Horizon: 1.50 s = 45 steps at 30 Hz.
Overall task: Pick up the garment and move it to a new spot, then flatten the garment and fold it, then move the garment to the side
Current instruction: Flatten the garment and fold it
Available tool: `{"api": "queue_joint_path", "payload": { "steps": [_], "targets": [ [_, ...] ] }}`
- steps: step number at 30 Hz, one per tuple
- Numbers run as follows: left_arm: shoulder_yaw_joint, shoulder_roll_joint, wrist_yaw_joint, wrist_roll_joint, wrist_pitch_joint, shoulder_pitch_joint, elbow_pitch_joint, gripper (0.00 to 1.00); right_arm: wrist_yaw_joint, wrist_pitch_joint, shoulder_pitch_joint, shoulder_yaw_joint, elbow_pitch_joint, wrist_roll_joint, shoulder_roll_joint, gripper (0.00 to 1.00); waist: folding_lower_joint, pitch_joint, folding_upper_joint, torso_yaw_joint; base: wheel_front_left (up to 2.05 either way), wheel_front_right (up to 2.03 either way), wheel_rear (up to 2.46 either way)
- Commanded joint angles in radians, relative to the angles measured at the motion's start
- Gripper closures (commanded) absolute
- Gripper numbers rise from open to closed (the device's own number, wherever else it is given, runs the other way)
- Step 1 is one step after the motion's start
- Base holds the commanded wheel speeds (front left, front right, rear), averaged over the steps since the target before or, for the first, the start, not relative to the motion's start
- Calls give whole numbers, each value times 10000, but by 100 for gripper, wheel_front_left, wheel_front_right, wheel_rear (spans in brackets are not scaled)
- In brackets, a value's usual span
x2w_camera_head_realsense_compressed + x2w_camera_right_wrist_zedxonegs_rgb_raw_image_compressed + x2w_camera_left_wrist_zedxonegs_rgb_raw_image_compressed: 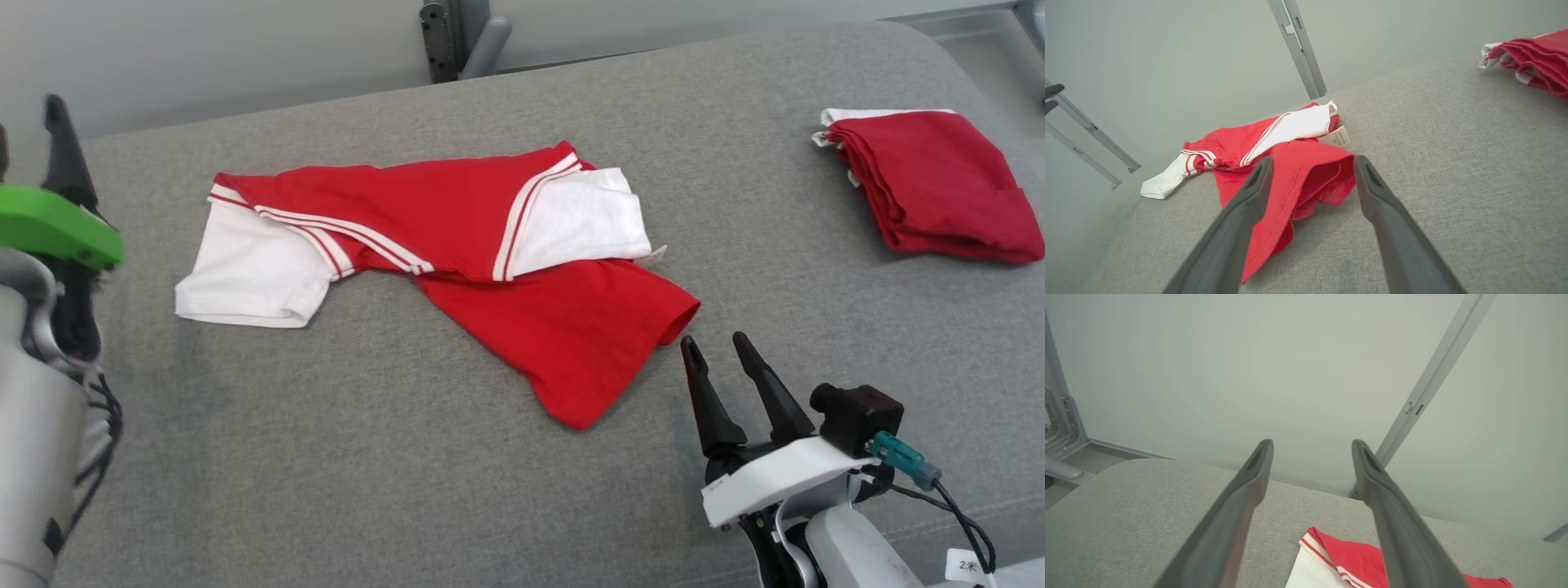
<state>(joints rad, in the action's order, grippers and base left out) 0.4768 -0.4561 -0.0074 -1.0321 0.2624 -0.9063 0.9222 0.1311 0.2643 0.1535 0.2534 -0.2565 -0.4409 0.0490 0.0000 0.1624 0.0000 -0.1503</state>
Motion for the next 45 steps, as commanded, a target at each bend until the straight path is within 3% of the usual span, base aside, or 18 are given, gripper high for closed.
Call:
{"api": "queue_joint_path", "payload": {
  "steps": [1, 4, 7, 13, 18, 19, 20, 21, 22, 30, 40, 45],
  "targets": [
    [-351, 100, 140, 491, 22, 755, -434, 0, -8, 2, 95, -77, -152, -173, 27, 0, 0, -157, 0, 591, 0, 0, 0],
    [-1754, 690, 542, 2307, 22, 2810, -2700, 0, -8, 3, 231, -331, -835, -651, 31, 0, 0, -325, 0, 1094, 0, 0, 0],
    [-2706, 1498, 662, 3676, 23, 4756, -4453, 0, -7, 2, 427, -676, -1413, -1274, 30, 0, 0, -399, 0, 1600, 0, 0, 0],
    [-3167, 3072, 191, 5355, 25, 7115, -6008, 0, -5, 2, 789, -1063, -2330, -1902, 39, 0, 0, -436, 0, 2455, 0, 0, 0],
    [-3254, 3794, -200, 6098, 24, 7901, -6501, 0, -3, 2, 982, -1237, -2752, -2046, 33, 0, 0, -494, 0, 2923, 0, 0, 0],
    [-3245, 3877, -245, 6209, 23, 8008, -6571, 0, -5, 2, 1005, -1237, -2848, -1986, 28, 9, 0, -519, 0, 2984, 0, 0, 0],
    [-3223, 3931, -292, 6272, 24, 8119, -6622, 0, -5, 3, 1019, -1284, -2938, -1978, 33, 58, 0, -549, 0, 3043, 0, 0, 0],
    [-3195, 3974, -347, 6269, 24, 8234, -6662, 0, -5, 2, 1041, -1343, -3022, -1968, 39, 82, 0, -574, 0, 3098, 0, 0, 0],
    [-3145, 4004, -386, 6283, 24, 8313, -6715, 0, -5, 2, 1081, -1384, -3060, -1811, 38, 100, 0, -598, 0, 3152, 0, 0, 0],
    [-2415, 4051, -302, 5898, 25, 8634, -6980, 0, -5, 3, 1153, -2162, -2383, -958, 646, 100, 0, -540, 0, 3575, 0, 0, 0],
    [-2105, 4050, -106, 5774, 25, 8409, -7135, 0, -5, 3, 1738, -3001, -1618, -1016, 2962, 100, 0, -144, 0, 4090, 0, 0, 0],
    [-2036, 4050, -206, 5808, 25, 8211, -7133, 0, -5, -8, 2699, -2623, -2666, -1186, 3704, 100, 0, 215, 0, 4233, 0, 0, 0]
  ]
}}
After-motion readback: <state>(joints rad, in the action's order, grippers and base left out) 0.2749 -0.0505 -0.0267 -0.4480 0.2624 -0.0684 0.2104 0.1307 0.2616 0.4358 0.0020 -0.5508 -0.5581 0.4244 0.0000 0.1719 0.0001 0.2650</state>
